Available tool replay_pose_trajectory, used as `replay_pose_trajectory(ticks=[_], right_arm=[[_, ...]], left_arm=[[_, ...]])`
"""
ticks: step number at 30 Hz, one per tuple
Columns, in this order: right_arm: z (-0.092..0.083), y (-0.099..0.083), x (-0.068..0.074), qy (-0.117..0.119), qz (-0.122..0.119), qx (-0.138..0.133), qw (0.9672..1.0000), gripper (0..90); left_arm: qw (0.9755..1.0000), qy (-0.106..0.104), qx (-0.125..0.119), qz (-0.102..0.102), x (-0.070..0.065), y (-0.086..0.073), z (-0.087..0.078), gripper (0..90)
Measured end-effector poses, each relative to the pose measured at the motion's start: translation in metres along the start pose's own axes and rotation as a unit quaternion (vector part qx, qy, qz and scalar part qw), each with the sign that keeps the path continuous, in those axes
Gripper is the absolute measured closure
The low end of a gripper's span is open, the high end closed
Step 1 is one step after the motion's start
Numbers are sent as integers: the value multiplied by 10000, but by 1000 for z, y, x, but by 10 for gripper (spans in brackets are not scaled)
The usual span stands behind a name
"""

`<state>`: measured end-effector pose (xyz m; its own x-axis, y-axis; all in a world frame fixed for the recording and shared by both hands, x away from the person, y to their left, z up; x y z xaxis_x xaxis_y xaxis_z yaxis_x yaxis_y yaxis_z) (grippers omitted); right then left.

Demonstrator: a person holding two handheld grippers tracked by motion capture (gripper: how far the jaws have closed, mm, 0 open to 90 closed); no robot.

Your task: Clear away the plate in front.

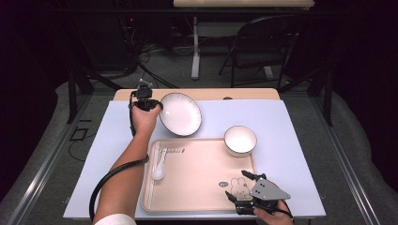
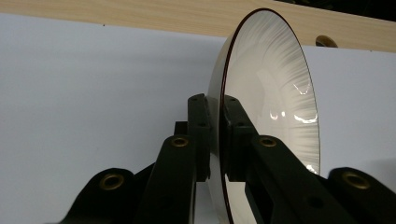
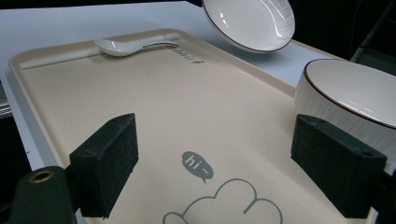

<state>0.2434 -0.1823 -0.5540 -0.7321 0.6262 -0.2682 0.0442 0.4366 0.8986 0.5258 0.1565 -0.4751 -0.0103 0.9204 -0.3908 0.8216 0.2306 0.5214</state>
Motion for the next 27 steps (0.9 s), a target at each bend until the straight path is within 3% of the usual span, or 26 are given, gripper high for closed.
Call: replay_pose_trajectory(ticks=[14, 27], right_arm=[[0, 0, 0, -1, -23, -3, 10000, 143], [1, 0, 1, -2, -48, 10, 10000, 142]], left_arm=[[9984, -270, 109, 493, -13, -6, -27, 843], [9961, -459, 209, 726, -16, -22, -46, 842]])
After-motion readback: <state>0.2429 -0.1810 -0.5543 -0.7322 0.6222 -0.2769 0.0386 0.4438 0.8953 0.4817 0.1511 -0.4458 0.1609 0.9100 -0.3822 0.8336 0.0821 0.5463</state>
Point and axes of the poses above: each handheld gripper's, and its own axes: z roughly forward along the jaws, y roughly out of its top, x roughly to its left, the point moved 3 cm from there along z, roughly forward along the jaws, and after that the axes turned 10 degrees about -z, right-handed, at the moved point
